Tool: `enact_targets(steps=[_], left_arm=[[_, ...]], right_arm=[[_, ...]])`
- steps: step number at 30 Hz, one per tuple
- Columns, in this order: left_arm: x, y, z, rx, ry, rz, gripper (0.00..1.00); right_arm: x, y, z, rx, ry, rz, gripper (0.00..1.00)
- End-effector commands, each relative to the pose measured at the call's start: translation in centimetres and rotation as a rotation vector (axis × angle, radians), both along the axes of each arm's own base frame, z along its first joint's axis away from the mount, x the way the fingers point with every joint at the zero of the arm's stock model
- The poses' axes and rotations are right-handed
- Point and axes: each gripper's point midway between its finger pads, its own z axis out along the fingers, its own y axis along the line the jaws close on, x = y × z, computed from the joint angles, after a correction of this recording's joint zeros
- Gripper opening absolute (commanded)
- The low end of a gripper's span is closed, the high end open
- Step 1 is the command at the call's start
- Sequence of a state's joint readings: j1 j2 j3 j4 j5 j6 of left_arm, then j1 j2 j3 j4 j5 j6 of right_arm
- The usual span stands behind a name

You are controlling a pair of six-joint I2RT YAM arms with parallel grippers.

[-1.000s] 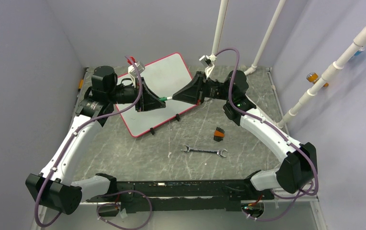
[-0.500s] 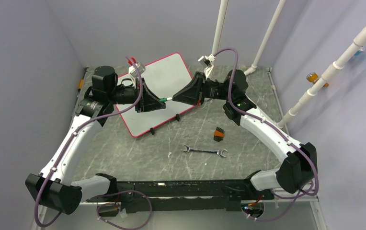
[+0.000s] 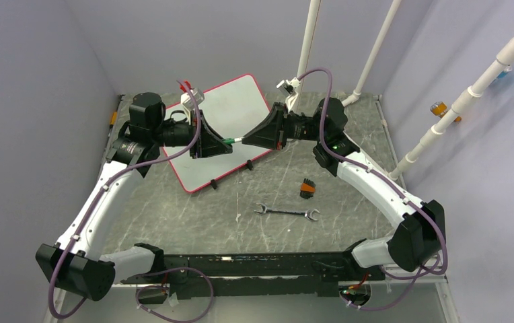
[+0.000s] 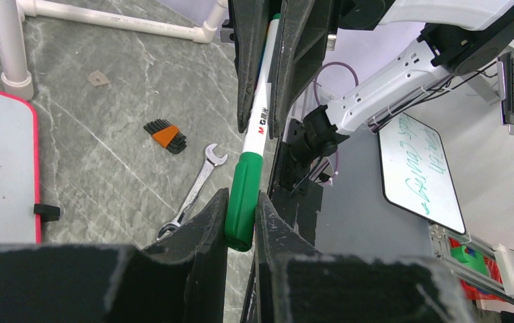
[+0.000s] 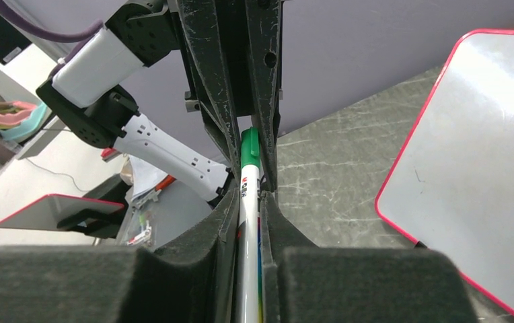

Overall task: Write a sentence on the whiteboard
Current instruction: Open the whiteboard marker.

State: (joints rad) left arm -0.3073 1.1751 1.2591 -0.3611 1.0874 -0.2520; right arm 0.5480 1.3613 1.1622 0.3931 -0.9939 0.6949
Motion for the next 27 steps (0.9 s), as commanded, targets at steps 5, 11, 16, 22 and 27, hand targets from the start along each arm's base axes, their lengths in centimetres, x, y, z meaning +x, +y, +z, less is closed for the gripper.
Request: enact_targets(steps=[5, 11, 16, 22, 27], left_arm=[[0.9, 0.2, 1.0, 0.009, -0.065, 0.041, 0.00], [0.6, 0.3, 1.1, -0.001, -0.074, 0.051, 0.46], [0.0, 0.5, 2.0, -0.028, -0.109, 0.046, 0.46], [-0.7, 0.2, 2.7, -0.059, -0.119, -0.002, 0.32], [-1.7, 0.0, 3.2, -0.091, -0.131, -0.055, 0.32]], right_arm=[[-2.0, 0.1, 2.6, 0.050, -0.111, 0.066, 0.00], [-1.9, -0.1, 2.3, 0.046, -0.119, 0.032, 0.00], [-2.0, -0.4, 2.1, 0.044, -0.123, 0.010, 0.00], [-2.2, -0.6, 1.9, 0.043, -0.123, 0.009, 0.00], [-2.2, -0.7, 1.7, 0.035, -0.124, 0.004, 0.00]])
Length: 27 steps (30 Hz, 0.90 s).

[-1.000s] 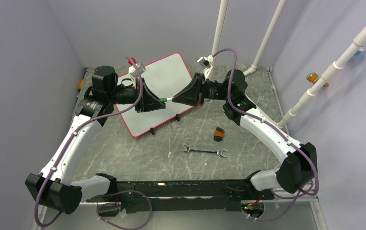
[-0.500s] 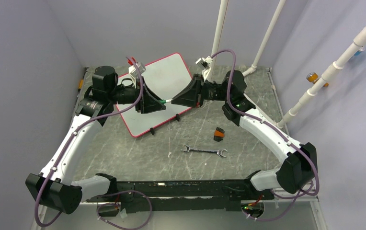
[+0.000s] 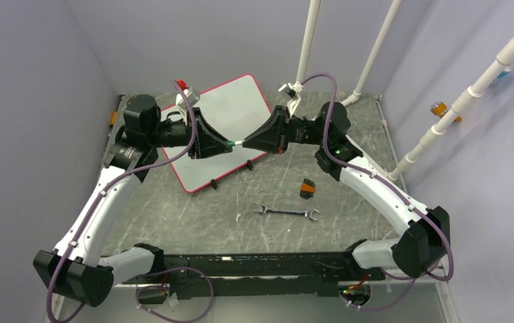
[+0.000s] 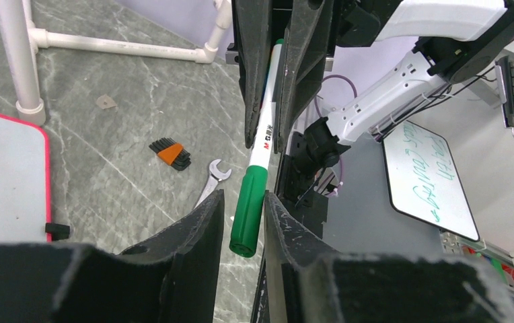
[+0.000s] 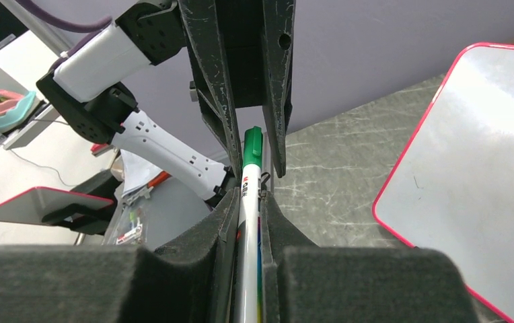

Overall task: Write a sentence on the whiteboard
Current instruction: Open the whiteboard marker.

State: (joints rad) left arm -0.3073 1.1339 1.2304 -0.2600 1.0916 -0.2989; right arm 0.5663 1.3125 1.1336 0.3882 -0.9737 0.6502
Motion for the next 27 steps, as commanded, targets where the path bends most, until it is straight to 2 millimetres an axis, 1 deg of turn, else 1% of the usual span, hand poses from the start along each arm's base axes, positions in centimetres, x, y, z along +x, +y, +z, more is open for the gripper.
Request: enact_targets(steps=[1, 4, 10, 14, 15, 21, 22, 25, 27], left_arm=[[-1.4, 0.0, 1.8, -0.053, -0.070, -0.069, 0.32], [-1.9, -0.1, 2.1, -0.071, -0.073, -0.101, 0.32], [-2.6, -0.2, 2.5, -0.090, -0.089, -0.142, 0.25], [-2.5, -0.2, 2.4, -0.089, -0.086, -0.143, 0.03], [-2.5, -0.2, 2.4, -0.087, -0.085, -0.141, 0.00], [-2.1, -0.1, 2.1, -0.078, -0.091, -0.117, 0.00], [-2.0, -0.1, 2.2, -0.073, -0.094, -0.106, 0.00], [-1.1, 0.1, 1.6, -0.037, -0.082, -0.047, 0.00], [-0.9, 0.2, 1.4, -0.035, -0.079, -0.041, 0.00]], right_arm=[[-1.1, -0.5, 1.2, 0.023, -0.068, 0.010, 0.00], [-1.2, -0.5, 1.1, 0.024, -0.068, 0.014, 0.00], [-1.4, -0.6, 0.9, 0.023, -0.068, 0.022, 0.00], [-1.5, -0.6, 0.9, 0.024, -0.071, 0.024, 0.00], [-1.5, -0.7, 0.9, 0.025, -0.073, 0.024, 0.00], [-2.0, -1.1, 1.1, 0.026, -0.079, 0.030, 0.00], [-2.1, -1.4, 1.0, 0.025, -0.083, 0.031, 0.00], [-2.3, -2.5, 0.7, 0.027, -0.087, 0.022, 0.00], [-2.4, -3.3, 0.6, 0.030, -0.087, 0.011, 0.00]])
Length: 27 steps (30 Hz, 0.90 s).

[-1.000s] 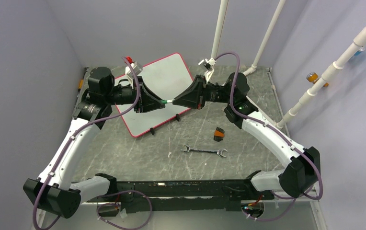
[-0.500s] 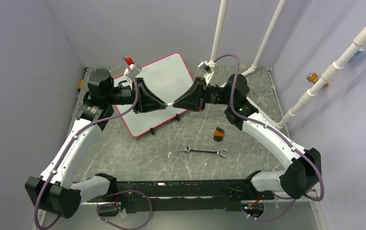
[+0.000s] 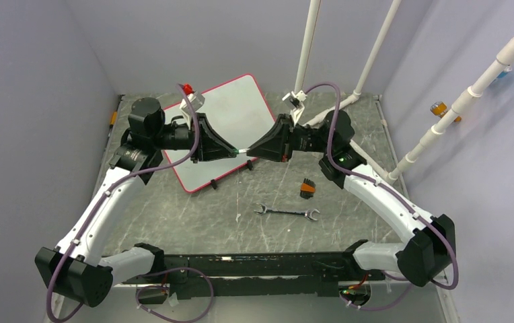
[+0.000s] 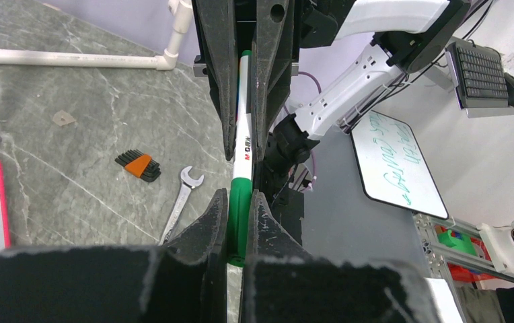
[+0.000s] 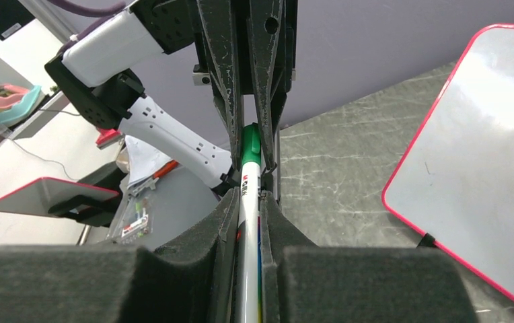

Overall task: Write a sentence on the whiteboard
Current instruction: Open the whiteboard marker, then place the pen cap at the center of the board.

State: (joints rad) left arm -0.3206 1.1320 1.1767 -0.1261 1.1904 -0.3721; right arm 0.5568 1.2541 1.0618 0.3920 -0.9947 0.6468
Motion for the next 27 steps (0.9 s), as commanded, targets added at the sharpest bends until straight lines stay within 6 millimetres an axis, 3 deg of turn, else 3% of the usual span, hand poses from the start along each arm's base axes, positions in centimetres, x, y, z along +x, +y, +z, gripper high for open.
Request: enact_targets(steps=[1, 6, 13, 19, 27], left_arm=[[0.7, 0.9, 1.1, 0.007, -0.070, 0.068, 0.00], [0.9, 1.0, 0.3, 0.019, -0.045, 0.075, 0.00], [1.6, 1.2, -1.7, 0.051, -0.007, 0.126, 0.00], [3.7, 1.8, -8.8, 0.209, 0.131, 0.343, 0.00], [3.2, 1.1, -19.8, 0.395, 0.273, 0.521, 0.00]], right_arm=[[-0.9, -2.8, 1.6, 0.048, -0.087, -0.011, 0.00], [-0.6, -4.7, 1.4, 0.078, -0.067, -0.041, 0.00], [0.4, -5.5, 0.5, 0.049, -0.050, -0.116, 0.00], [4.0, -6.7, -1.8, -0.050, -0.027, -0.372, 0.00], [6.2, -9.1, -4.6, -0.124, 0.071, -0.613, 0.00]])
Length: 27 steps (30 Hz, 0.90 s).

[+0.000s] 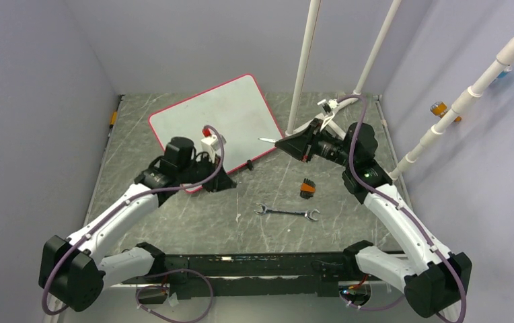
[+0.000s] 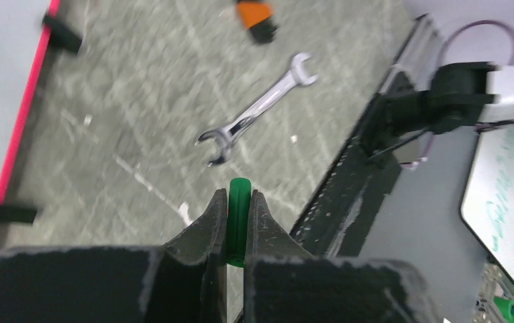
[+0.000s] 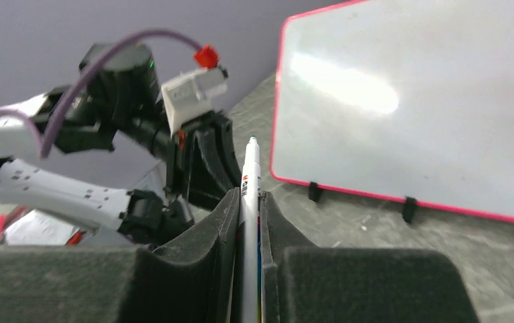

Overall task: Write a sentence on the whiteboard
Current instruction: Place the pen cap at the center of the board.

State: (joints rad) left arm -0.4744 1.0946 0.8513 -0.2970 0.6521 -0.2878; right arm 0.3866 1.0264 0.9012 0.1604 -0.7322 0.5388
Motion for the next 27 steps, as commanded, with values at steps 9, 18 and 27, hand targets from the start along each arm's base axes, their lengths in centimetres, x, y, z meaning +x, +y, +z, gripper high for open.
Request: enact_targets(steps=[9, 18, 27], left_arm=[[-0.4, -1.1, -10.5, 0.179, 0.047, 0.182, 0.00], [-0.8, -2.1, -14.4, 0.244, 0.078, 0.180, 0.05], [-0.8, -2.6, -15.2, 0.276, 0.057, 0.157, 0.37]], right_arm=[[2.4, -4.3, -2.5, -0.065, 0.129, -0.357, 0.00], [2.3, -5.5, -3.3, -0.097, 0.127, -0.418, 0.00], [2.8, -5.9, -3.7, -0.129, 0.099, -0.437, 0.00]])
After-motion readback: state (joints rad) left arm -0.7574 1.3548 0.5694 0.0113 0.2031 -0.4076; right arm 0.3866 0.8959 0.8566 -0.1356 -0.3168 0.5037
